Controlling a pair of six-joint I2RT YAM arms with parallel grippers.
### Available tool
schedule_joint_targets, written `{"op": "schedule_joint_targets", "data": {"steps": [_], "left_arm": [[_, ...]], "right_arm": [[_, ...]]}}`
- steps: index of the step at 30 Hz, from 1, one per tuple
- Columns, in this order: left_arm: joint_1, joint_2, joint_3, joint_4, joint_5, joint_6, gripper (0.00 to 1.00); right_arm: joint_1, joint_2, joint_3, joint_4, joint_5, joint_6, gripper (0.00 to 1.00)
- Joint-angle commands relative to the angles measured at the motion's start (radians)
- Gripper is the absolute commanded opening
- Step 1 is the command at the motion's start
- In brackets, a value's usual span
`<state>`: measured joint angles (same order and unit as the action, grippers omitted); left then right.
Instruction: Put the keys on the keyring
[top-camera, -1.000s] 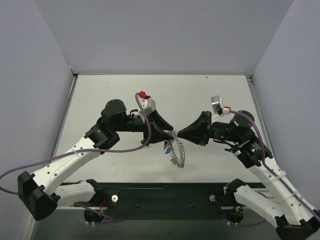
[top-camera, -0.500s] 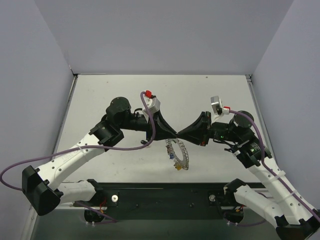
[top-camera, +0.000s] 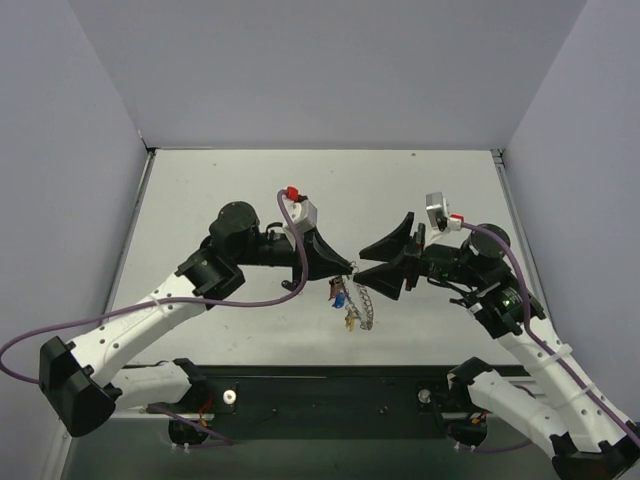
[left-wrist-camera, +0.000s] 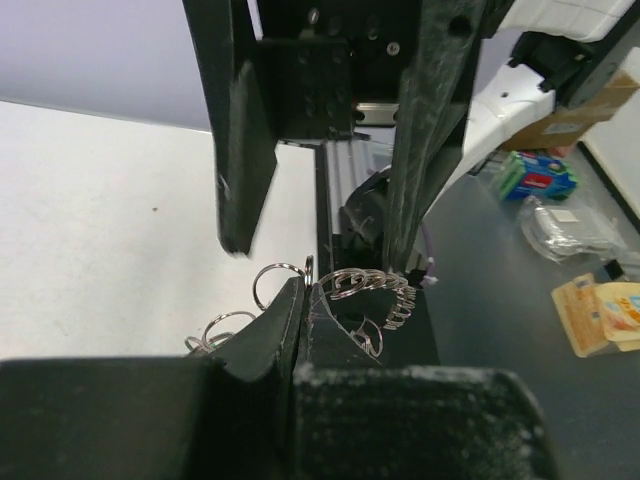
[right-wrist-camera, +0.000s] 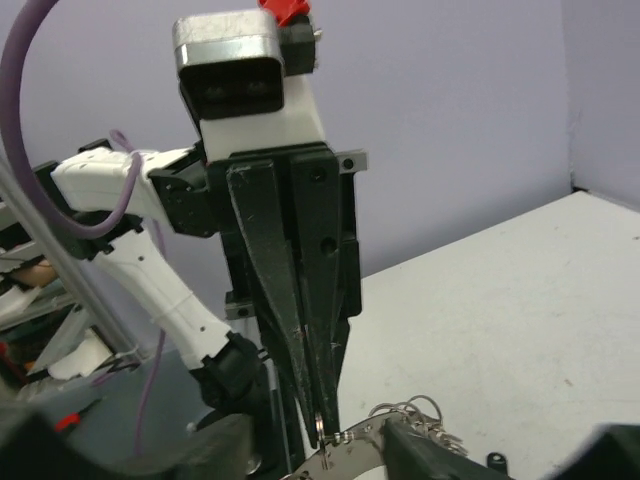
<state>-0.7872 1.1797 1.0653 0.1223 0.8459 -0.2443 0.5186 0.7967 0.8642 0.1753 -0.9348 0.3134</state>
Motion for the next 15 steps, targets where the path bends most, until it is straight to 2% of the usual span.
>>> {"op": "schedule_joint_targets", "data": {"steps": [1,2,5,10,15], "left_arm": [[-0.010,-0.120,-0.088,0.160,-0.137,0.051,0.00],[-0.012,-0.155,-0.147,0.190,-0.157,0.066,0.00],[-0.012,-0.213,-0.237,0.279,-0.223,0.111,0.00],[-0.029,-0.278,-0.379,0.445,-0.225,0.236,0.00],[-0.064,-0.347,-0.548,0.646,-0.195,0.476,0.00]], "right_arm": [[-0.032,-0.065,-0.022,0.072,0.089,-0.016,0.68],[-0.040,-0.092,-0.030,0.073,0.141,-0.019,0.78],[-0.068,-0.135,-0.063,0.079,0.227,-0.017,0.89],[-0.089,-0.131,-0.080,0.085,0.228,-0.016,0.92],[-0.091,-0.103,-0.083,0.085,0.214,-0.031,0.93]]}}
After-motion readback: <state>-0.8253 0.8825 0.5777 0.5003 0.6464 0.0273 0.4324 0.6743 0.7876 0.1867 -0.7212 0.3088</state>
